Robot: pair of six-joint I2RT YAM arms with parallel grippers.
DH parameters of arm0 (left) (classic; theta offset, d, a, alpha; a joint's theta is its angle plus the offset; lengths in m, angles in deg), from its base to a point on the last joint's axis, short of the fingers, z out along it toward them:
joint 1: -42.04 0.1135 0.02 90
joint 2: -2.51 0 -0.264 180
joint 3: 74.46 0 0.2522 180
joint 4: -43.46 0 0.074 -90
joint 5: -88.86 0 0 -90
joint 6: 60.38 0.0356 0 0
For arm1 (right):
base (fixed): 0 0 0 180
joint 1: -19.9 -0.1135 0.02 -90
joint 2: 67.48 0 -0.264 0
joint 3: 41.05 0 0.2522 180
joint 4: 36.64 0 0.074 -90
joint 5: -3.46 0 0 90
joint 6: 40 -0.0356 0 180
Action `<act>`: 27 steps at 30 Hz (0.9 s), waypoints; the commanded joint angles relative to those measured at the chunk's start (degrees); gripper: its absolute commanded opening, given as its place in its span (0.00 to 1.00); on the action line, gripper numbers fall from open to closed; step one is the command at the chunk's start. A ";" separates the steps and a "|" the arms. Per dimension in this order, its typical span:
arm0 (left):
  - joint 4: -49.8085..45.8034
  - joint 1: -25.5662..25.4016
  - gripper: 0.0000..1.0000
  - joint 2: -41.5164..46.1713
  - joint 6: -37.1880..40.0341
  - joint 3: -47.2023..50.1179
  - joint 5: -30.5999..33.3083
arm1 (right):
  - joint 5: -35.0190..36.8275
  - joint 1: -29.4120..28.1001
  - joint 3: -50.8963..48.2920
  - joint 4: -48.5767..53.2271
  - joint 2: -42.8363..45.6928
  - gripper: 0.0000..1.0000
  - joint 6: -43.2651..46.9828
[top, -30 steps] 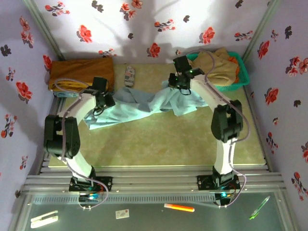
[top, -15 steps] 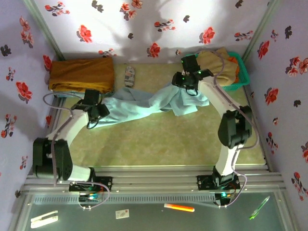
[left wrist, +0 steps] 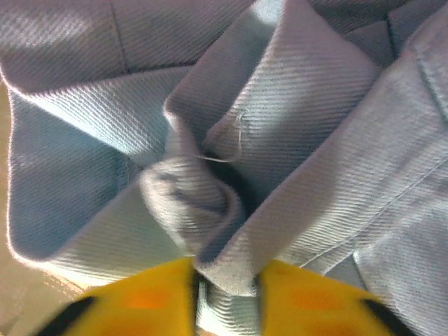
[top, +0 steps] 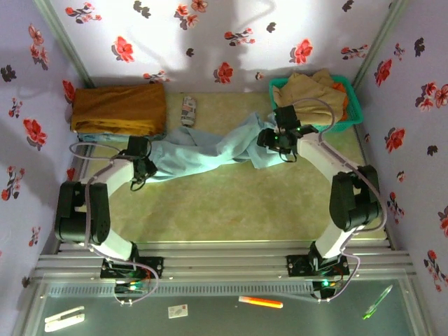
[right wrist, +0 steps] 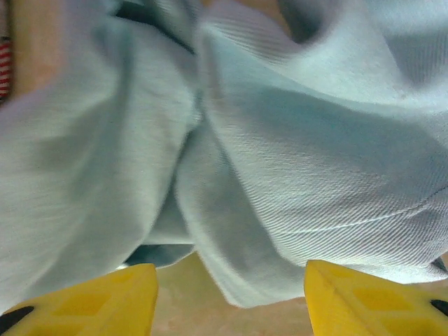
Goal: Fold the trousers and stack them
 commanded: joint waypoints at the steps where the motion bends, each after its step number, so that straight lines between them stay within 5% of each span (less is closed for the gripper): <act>1: 1.22 0.56 0.07 -0.34 1.29 -2.38 1.42 | -2.16 0.97 -3.66 -3.08 -0.99 0.60 -2.54; 3: 0.66 0.74 0.00 0.38 1.40 -2.62 1.44 | -3.89 0.88 -6.50 -5.05 -0.37 0.62 -4.33; 9: -0.88 0.73 0.02 3.83 1.41 -2.52 -0.05 | -2.89 -2.83 -13.01 -9.11 4.08 0.71 -9.43; 11: -1.12 0.74 0.49 4.88 1.36 -2.21 -0.96 | -3.37 -3.93 -14.32 -10.99 4.57 0.72 -11.30; 15: -1.66 0.73 0.63 6.62 1.01 -1.46 -3.81 | -2.22 -5.09 -14.63 -11.46 4.52 0.73 -12.59; 27: 0.33 1.09 0.57 0.34 0.39 -2.67 -2.77 | -3.20 -5.14 -15.61 -16.83 1.74 0.77 -19.45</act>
